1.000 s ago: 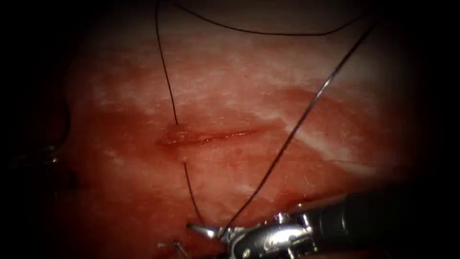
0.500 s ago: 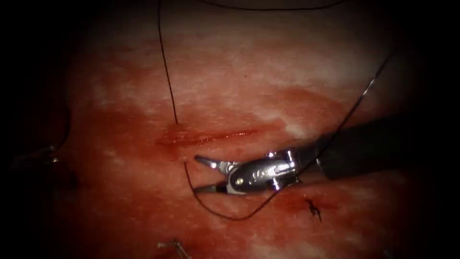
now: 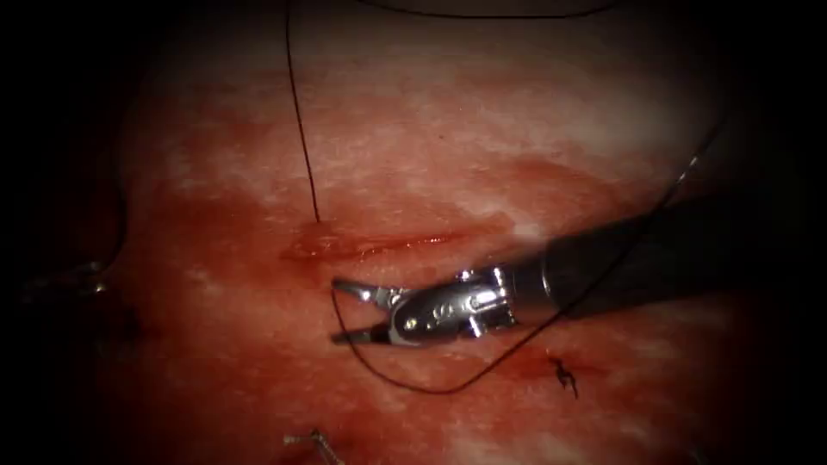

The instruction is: Wound Closure

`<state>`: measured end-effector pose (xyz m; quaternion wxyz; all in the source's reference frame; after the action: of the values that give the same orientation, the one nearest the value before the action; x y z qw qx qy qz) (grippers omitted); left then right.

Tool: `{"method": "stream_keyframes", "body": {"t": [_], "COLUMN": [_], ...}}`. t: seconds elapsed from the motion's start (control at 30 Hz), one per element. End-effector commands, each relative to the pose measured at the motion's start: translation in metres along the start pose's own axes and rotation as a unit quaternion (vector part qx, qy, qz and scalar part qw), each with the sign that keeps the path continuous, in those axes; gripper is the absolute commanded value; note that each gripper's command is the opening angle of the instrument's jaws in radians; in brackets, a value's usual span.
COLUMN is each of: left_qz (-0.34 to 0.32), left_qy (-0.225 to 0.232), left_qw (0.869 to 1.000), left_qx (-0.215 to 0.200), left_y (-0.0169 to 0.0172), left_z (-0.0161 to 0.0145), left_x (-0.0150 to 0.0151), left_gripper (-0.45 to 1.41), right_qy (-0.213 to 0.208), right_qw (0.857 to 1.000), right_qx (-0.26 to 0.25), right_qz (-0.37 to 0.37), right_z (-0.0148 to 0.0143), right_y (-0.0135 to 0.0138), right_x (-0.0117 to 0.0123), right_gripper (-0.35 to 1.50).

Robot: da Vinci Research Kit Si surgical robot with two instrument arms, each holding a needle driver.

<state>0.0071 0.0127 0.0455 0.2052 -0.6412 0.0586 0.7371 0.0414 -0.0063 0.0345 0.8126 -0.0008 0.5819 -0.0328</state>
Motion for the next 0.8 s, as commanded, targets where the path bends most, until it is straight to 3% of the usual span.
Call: {"method": "stream_keyframes", "body": {"t": [0.03,0.1,0.13,0.5,0.6,0.7,0.8], "left_qz": [-0.001,-0.001,-0.001,-0.004,-0.004,-0.004,-0.004], "left_qy": [-0.001,-0.001,-0.001,-0.001,-0.001,-0.001,-0.001], "left_qw": [1.0,1.0,1.0,1.0,1.0,1.0,1.0], "left_qx": [-0.001,-0.001,-0.001,-0.001,-0.001,-0.001,-0.001], "left_y": [0.0007,0.0007,0.0008,0.0007,0.0007,0.0007,0.0007], "left_z": [0.0003,0.0003,0.0003,0.0002,0.0002,0.0001,0.0002], "left_x": [-0.0006,-0.0006,-0.0006,-0.0006,-0.0006,-0.0006,-0.0006], "left_gripper": [-0.45,-0.45,-0.45,-0.45,-0.45,-0.45,-0.45], "right_qy": [-0.002,0.001,0.004,0.012,0.018,0.031,0.043], "right_qw": [1.0,1.0,1.0,1.0,0.999,0.999,0.999], "right_qx": [-0.002,0.001,0.005,0.023,0.03,0.025,0.018], "right_qz": [0.001,-0.002,-0.005,-0.007,-0.009,-0.015,-0.023], "right_z": [0.0008,0.0009,0.001,-0.0002,-0.0011,-0.004,-0.0059], "right_y": [-0.0003,-0.0003,-0.0004,-0.0016,-0.0029,-0.0058,-0.0074], "right_x": [-0.0004,-0.0004,-0.0003,0.0013,0.0029,0.0075,0.0103], "right_gripper": [0.61,0.15,-0.32,-0.35,-0.35,-0.35,-0.35]}}
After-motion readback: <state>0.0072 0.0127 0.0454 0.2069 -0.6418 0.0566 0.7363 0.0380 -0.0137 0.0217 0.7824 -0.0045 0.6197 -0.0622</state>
